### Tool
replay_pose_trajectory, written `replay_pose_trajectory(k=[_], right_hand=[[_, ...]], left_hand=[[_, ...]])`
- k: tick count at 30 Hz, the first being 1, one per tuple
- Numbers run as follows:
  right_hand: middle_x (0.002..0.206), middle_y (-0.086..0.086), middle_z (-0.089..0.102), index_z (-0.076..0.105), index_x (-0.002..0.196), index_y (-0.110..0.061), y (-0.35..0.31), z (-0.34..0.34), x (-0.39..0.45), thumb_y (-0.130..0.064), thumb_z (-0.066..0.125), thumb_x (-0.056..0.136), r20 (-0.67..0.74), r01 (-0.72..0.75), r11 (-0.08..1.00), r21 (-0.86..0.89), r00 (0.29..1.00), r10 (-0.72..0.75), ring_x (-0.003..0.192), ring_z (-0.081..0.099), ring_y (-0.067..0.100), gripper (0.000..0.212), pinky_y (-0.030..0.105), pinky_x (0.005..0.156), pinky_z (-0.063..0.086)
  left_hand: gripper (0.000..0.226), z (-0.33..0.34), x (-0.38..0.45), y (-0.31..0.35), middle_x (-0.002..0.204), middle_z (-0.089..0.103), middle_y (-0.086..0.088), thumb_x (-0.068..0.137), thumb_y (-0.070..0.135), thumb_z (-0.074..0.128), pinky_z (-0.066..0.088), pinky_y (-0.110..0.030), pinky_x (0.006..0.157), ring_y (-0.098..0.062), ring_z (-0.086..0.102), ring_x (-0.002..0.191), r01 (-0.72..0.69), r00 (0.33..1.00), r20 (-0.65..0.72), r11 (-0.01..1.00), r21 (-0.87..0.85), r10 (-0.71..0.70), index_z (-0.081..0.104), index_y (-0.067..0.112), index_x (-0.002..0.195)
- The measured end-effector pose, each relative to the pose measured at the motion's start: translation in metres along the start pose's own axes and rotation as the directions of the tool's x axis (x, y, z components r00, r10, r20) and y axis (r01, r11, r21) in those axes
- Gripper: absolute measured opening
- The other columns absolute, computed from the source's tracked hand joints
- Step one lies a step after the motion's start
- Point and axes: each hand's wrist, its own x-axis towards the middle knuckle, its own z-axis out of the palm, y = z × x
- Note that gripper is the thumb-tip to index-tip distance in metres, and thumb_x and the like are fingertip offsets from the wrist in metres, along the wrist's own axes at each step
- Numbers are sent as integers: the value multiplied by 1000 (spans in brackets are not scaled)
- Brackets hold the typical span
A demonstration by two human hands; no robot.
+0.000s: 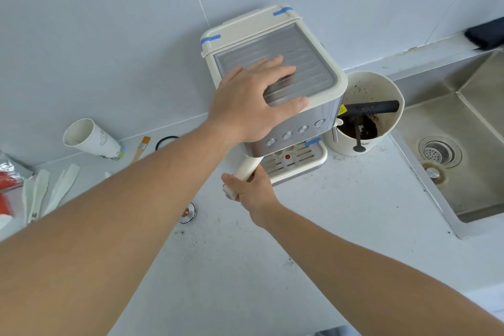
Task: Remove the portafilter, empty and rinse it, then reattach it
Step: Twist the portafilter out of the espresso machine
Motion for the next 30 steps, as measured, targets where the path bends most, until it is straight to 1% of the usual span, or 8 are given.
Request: replay_pose_trajectory(k=[2, 4, 6, 13, 16, 21, 25, 30], right_hand=[[90, 8, 58, 53, 99, -13, 4, -2, 0, -16, 79, 80, 0, -20, 999, 28, 1000, 20, 73, 62, 21, 33, 34, 64, 62], [90, 8, 58, 53, 98, -13, 10, -6, -2, -13, 79, 81, 0, -63, 996, 62, 998, 63, 75, 64, 22, 32, 46, 77, 62], [95, 12, 58, 52, 99, -13, 16, -12, -7, -12, 78, 82, 1, -113, 991, 77, 994, 113, 80, 66, 26, 32, 49, 81, 61], [101, 16, 61, 50, 108, -7, 25, -44, -39, -9, 74, 86, 46, -230, 965, 124, 973, 226, 76, 71, 23, 33, 35, 68, 61], [99, 16, 62, 51, 104, -5, 29, -63, -57, -8, 75, 81, 81, -274, 955, 115, 961, 266, 78, 72, 24, 33, 34, 66, 59], [92, 17, 63, 50, 105, -5, 30, -99, -86, -6, 77, 70, 131, -336, 936, 103, 938, 322, 74, 71, 29, 44, 38, 67, 59], [83, 18, 63, 49, 107, -4, 27, -126, -107, 3, 73, 72, 190, -356, 928, 108, 924, 332, 71, 66, 34, 43, 40, 68, 57], [74, 15, 57, 48, 109, -5, 9, -158, -130, 5, 66, 71, 238, -319, 947, 44, 924, 300, 61, 57, 28, 43, 34, 56, 49]], left_hand=[[68, 0, 0, 0, 154, 38, 14, 73, 75, 48, 13, -38, 118, -2, 28, 142, -1, 1000, 1, 1000, 0, 1, 51, 42, 133], [68, 0, 0, 0, 154, 39, 14, 73, 75, 49, 13, -38, 118, -2, 28, 142, -3, 1000, -1, 1000, -1, 3, 51, 42, 133], [68, 0, 0, 0, 153, 39, 13, 74, 74, 49, 13, -38, 118, -3, 29, 142, -3, 1000, -7, 1000, 0, 3, 52, 42, 133], [67, 0, 0, 1, 153, 39, 14, 75, 73, 51, 13, -35, 117, -2, 29, 142, -8, 1000, -22, 1000, -2, 7, 52, 41, 134], [67, 0, -1, 0, 153, 38, 14, 75, 73, 51, 13, -34, 117, -1, 28, 142, -9, 1000, -10, 1000, -2, 9, 51, 42, 134], [64, 0, -2, 1, 153, 38, 16, 77, 70, 52, 11, -28, 114, 2, 27, 141, -4, 1000, -7, 1000, -2, 4, 51, 42, 134], [59, 0, -3, 3, 153, 39, 16, 80, 66, 52, 9, -21, 108, 2, 28, 140, 2, 1000, -14, 1000, 11, -2, 52, 42, 134], [56, -1, -4, 6, 154, 38, 15, 84, 63, 53, 8, -19, 107, -1, 28, 141, 12, 1000, 3, 999, 49, -12, 50, 41, 136]])
